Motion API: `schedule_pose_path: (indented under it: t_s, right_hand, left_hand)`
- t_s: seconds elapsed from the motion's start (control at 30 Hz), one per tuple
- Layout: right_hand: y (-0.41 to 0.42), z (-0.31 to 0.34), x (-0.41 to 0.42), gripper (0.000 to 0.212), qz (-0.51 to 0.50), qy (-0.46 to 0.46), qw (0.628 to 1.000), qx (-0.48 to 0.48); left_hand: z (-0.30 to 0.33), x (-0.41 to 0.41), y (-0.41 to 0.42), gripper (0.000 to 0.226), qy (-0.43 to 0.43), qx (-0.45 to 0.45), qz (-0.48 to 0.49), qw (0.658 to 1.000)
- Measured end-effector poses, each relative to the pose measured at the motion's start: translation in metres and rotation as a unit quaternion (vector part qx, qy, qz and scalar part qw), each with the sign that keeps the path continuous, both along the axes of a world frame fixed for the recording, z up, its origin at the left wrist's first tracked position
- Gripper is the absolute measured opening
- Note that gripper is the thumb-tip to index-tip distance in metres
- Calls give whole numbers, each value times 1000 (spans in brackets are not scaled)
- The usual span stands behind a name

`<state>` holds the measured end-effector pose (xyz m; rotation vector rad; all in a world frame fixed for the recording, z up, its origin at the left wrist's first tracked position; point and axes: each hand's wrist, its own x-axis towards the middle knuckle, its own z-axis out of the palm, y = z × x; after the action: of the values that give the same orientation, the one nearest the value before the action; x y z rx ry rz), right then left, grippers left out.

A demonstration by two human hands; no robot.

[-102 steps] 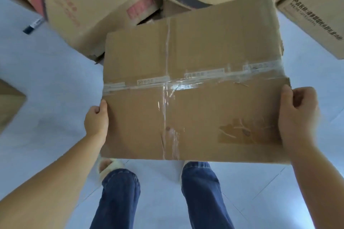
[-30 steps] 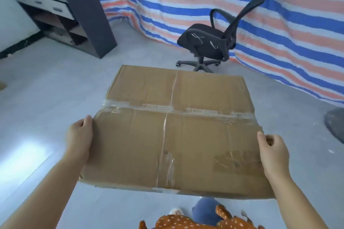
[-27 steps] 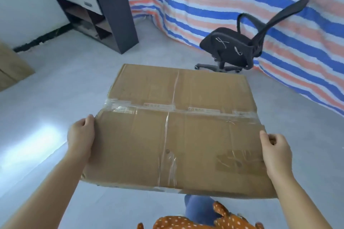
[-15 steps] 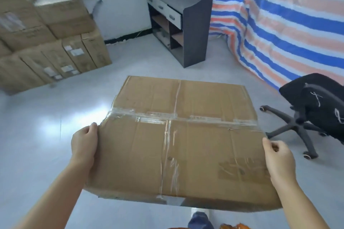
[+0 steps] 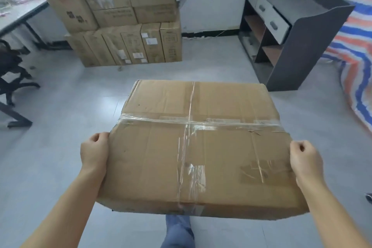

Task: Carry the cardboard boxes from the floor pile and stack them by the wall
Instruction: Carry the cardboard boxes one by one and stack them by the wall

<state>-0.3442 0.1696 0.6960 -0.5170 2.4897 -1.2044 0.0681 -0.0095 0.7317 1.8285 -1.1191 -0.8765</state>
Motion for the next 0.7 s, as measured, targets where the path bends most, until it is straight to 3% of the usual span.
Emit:
schedule_pose_path:
  t_s: [0.4, 0.7]
  right_hand:
    - [-285, 6, -26, 25, 4, -9, 1000, 13]
    - [-507, 10, -101, 25, 33, 0, 999, 0]
  left_hand:
    - [4, -27, -286, 26, 31, 13, 11, 999]
    - [-8, -94, -487, 25, 44, -11, 37, 998]
